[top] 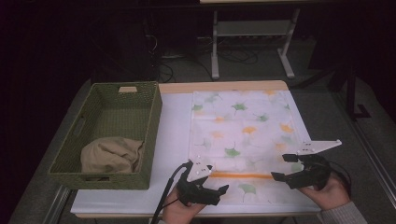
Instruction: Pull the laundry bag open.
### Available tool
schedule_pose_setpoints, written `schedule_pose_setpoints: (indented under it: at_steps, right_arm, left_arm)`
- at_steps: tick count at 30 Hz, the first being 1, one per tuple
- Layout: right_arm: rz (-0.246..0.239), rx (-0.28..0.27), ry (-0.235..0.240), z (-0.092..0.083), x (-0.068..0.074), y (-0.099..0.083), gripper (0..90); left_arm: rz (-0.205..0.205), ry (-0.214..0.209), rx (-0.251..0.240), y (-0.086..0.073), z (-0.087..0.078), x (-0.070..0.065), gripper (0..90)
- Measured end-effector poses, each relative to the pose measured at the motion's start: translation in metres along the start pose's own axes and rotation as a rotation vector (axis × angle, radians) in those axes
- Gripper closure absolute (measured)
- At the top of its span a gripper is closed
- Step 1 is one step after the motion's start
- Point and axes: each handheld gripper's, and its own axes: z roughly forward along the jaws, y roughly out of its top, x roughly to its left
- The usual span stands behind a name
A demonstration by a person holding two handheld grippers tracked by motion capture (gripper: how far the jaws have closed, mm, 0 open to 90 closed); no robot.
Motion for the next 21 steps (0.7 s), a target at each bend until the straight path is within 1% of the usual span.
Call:
schedule_pose_setpoints:
  at_steps: [1,2,3,4,6,7,8,9,10,11,12,13,14,16,17,18,20,21]
  right_arm:
    - [0.013,-0.003,0.001,-0.004,-0.002,-0.002,17.4]
    - [0.013,-0.003,0.001,-0.004,-0.002,-0.002,17.4]
    - [0.009,0.004,-0.008,-0.005,-0.003,-0.003,17.7]
    - [0.012,0.009,-0.016,-0.006,-0.005,-0.006,17.8]
    - [0.018,0.011,-0.013,-0.007,-0.007,-0.007,17.8]
    - [0.036,0.018,-0.013,-0.008,-0.011,-0.010,18.3]
    - [0.039,0.025,-0.025,-0.009,-0.013,-0.011,18.4]
    - [0.044,0.028,-0.035,-0.010,-0.014,-0.012,18.5]
    - [0.044,0.028,-0.035,-0.010,-0.014,-0.012,18.5]
    - [0.055,0.033,-0.041,-0.011,-0.017,-0.014,19.3]
    - [0.055,0.033,-0.041,-0.011,-0.017,-0.014,19.3]
    - [0.068,0.045,-0.055,-0.013,-0.020,-0.016,19.8]
    - [0.068,0.045,-0.055,-0.013,-0.020,-0.016,19.8]
    - [0.081,0.050,-0.062,-0.015,-0.023,-0.018,21.0]
    - [0.106,0.059,-0.067,-0.018,-0.027,-0.020,22.3]
    - [0.106,0.059,-0.067,-0.018,-0.027,-0.020,22.3]
    - [0.125,0.074,-0.087,-0.021,-0.031,-0.022,23.2]
    - [0.129,0.077,-0.095,-0.022,-0.033,-0.023,24.4]
  left_arm:
    - [-0.007,-0.016,0.008,0.000,0.006,-0.002,21.5]
    - [-0.007,-0.016,0.008,0.000,0.006,-0.002,23.1]
    - [0.006,-0.017,0.005,0.001,0.009,-0.004,23.1]
    - [0.021,-0.011,0.001,0.003,0.012,-0.006,26.9]
    - [0.014,-0.014,0.000,0.004,0.013,-0.008,27.4]
    - [-0.006,-0.037,0.008,0.009,0.018,-0.008,27.2]
    - [-0.006,-0.037,0.008,0.009,0.018,-0.008,26.3]
    - [-0.015,-0.057,0.021,0.015,0.023,-0.009,26.7]
    - [-0.015,-0.057,0.021,0.015,0.023,-0.009,27.2]
    - [-0.002,-0.051,0.039,0.018,0.027,-0.011,27.2]
    - [-0.002,-0.051,0.039,0.018,0.027,-0.011,27.2]
    - [-0.010,-0.065,0.055,0.022,0.031,-0.011,27.1]
    - [-0.016,-0.075,0.065,0.024,0.032,-0.011,27.1]
    - [-0.022,-0.083,0.073,0.029,0.036,-0.011,27.1]
    - [-0.039,-0.109,0.091,0.034,0.039,-0.011,28.8]
    - [-0.039,-0.109,0.091,0.034,0.039,-0.011,30.7]
    - [-0.049,-0.113,0.099,0.038,0.044,-0.010,30.8]
    - [-0.064,-0.128,0.101,0.040,0.047,-0.010,30.5]
